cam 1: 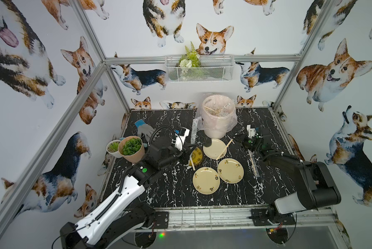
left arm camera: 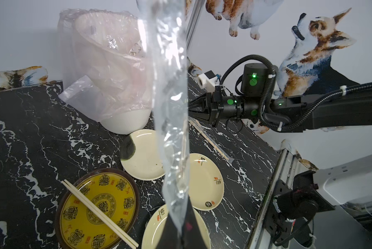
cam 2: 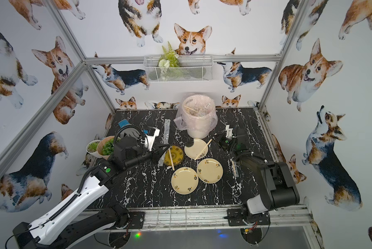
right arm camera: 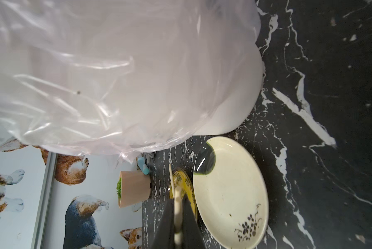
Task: Remove the packaging of disposable chopsticks
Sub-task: Place the disposable chopsticks on the plate.
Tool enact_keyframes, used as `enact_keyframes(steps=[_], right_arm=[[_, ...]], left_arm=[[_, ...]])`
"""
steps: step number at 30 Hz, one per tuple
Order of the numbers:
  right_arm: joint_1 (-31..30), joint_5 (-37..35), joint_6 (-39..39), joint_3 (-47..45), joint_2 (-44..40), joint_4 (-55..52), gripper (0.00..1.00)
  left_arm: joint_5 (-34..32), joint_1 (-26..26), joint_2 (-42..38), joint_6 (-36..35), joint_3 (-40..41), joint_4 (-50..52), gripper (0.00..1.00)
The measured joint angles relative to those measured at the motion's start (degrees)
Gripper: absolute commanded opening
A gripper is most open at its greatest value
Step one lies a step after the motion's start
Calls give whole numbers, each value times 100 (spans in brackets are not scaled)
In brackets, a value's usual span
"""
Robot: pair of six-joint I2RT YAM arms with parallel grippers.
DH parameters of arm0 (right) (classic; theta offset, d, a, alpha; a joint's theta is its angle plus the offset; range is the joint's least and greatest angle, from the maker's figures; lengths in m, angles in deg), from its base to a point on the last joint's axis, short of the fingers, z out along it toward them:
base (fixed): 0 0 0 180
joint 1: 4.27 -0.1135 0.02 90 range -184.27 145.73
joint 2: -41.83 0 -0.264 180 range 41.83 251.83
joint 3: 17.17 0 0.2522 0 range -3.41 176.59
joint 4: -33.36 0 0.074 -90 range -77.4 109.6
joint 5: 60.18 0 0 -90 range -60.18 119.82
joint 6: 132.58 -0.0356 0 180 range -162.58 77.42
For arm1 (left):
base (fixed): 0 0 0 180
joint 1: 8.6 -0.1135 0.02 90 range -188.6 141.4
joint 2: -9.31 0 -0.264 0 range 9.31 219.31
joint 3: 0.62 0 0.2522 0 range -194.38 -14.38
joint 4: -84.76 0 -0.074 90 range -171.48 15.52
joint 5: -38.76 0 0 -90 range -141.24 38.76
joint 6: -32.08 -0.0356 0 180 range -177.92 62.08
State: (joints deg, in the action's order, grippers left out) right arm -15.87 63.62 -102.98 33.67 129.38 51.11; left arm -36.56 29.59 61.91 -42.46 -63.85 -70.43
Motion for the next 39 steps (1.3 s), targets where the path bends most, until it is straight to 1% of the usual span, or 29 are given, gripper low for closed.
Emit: enact_keyframes(steps=[6,11,14,30,39], right_arm=[[-28,118,-466,-7,1082,1191,0],[-92,203,-704,170,1661,1794,0],[-120,236,-745,245,1867,1991,0],[-321,90,-680,304,2205,2046,0],[-407,72,-566,525,2363,1982,0]], left_arm=[[-66,-2,166,-11,-4,0,0],[-72,-2,278,-28,-61,2,0],[-98,-2,308,-33,-87,2,0],[-111,-2,282,-46,-90,20,0],[-120,-2,264,-68,-85,48,0]])
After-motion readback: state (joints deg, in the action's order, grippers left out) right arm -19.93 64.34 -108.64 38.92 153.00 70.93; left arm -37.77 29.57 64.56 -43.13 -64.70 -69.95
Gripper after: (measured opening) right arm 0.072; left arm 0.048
